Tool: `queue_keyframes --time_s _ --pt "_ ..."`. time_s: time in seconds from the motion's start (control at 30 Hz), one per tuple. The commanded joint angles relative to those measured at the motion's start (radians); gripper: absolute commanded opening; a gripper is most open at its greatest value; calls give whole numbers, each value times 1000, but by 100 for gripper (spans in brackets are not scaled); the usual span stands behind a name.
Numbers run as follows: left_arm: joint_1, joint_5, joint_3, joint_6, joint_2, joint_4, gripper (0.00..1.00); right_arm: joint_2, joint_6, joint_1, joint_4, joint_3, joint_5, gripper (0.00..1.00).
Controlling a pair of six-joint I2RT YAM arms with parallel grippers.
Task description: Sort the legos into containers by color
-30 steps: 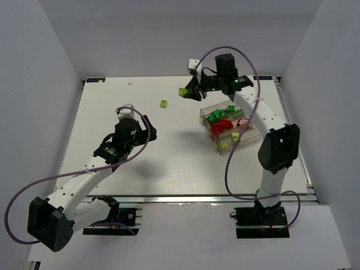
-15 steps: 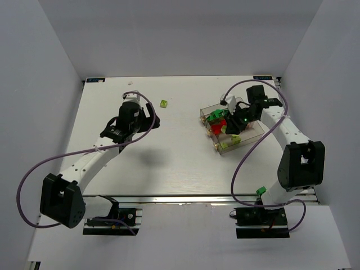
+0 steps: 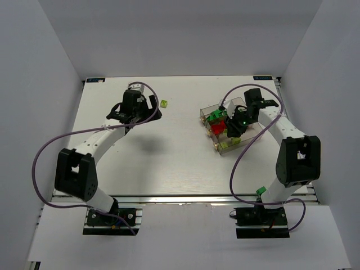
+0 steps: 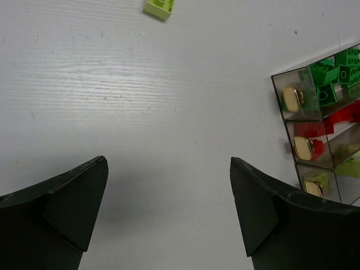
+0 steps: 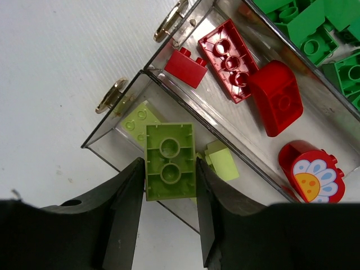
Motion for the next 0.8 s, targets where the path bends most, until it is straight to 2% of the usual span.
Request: queue_keyframes --time_s 0.0,0.03,0.23,0.43,0.47,0.63,0.77 --pt "12 64 98 32 56 -23 98 18 -30 -1 35 -6 13 29" --pt "12 65 120 50 76 -26 98 20 -32 1 37 -7 18 34" --pt "12 52 293 131 248 -69 98 5 -35 1 57 -35 25 50" --pt "12 -22 442 177 393 -112 98 -40 -18 -4 64 -50 15 59" --pt "12 -28 457 182 410 -115 98 -53 -14 -7 64 -49 2 89" --pt "10 -47 555 175 524 -123 98 -136 35 -15 115 -52 -41 89" --pt "6 -59 630 193 616 -101 97 -236 158 -28 302 -128 -35 90"
